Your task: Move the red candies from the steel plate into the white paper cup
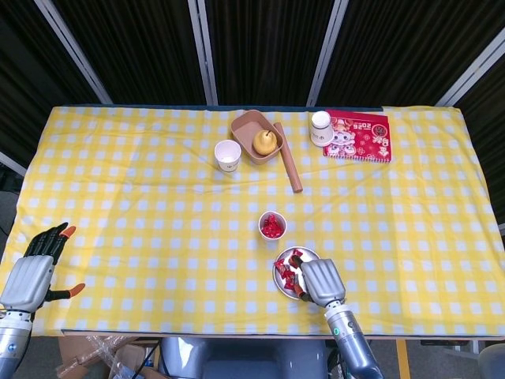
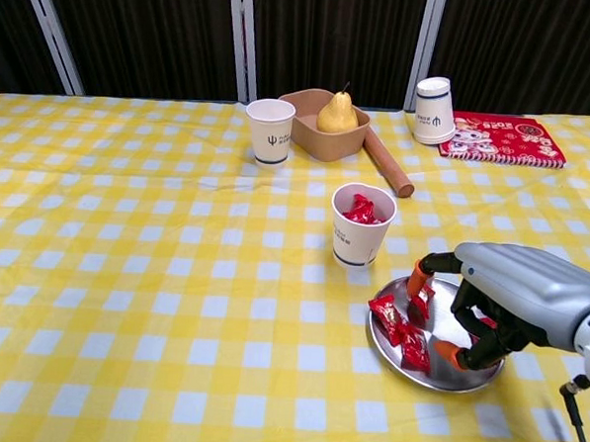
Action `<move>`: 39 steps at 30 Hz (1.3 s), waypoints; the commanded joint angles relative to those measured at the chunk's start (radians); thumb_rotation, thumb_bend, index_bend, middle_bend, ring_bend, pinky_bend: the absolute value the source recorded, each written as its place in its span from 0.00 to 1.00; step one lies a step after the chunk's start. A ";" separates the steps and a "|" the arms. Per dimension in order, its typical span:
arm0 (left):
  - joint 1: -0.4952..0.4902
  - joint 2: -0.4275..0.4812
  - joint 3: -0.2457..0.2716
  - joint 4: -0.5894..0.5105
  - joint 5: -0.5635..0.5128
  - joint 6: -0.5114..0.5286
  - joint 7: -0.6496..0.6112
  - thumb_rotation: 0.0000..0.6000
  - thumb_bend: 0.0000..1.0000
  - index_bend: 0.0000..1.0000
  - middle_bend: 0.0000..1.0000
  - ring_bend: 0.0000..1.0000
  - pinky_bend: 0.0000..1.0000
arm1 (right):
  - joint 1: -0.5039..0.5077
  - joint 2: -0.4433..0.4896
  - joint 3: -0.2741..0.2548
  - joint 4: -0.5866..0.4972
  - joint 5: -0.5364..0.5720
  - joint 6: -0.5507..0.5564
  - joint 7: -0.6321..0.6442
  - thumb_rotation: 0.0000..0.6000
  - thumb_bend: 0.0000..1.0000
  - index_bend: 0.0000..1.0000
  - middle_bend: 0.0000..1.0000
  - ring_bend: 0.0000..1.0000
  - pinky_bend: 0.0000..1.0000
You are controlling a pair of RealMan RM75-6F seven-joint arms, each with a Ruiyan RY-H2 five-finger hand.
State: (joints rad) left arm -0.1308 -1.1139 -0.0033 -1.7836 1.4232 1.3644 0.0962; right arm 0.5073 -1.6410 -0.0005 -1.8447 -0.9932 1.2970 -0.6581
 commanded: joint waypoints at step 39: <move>0.005 -0.007 0.001 -0.001 0.003 0.006 0.019 1.00 0.00 0.00 0.00 0.00 0.00 | -0.083 0.016 -0.009 0.147 -0.063 -0.033 0.052 1.00 0.39 0.39 0.87 0.97 1.00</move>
State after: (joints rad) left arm -0.1262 -1.1205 -0.0028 -1.7845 1.4257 1.3705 0.1150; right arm 0.4242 -1.6248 -0.0100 -1.6978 -1.0569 1.2642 -0.6066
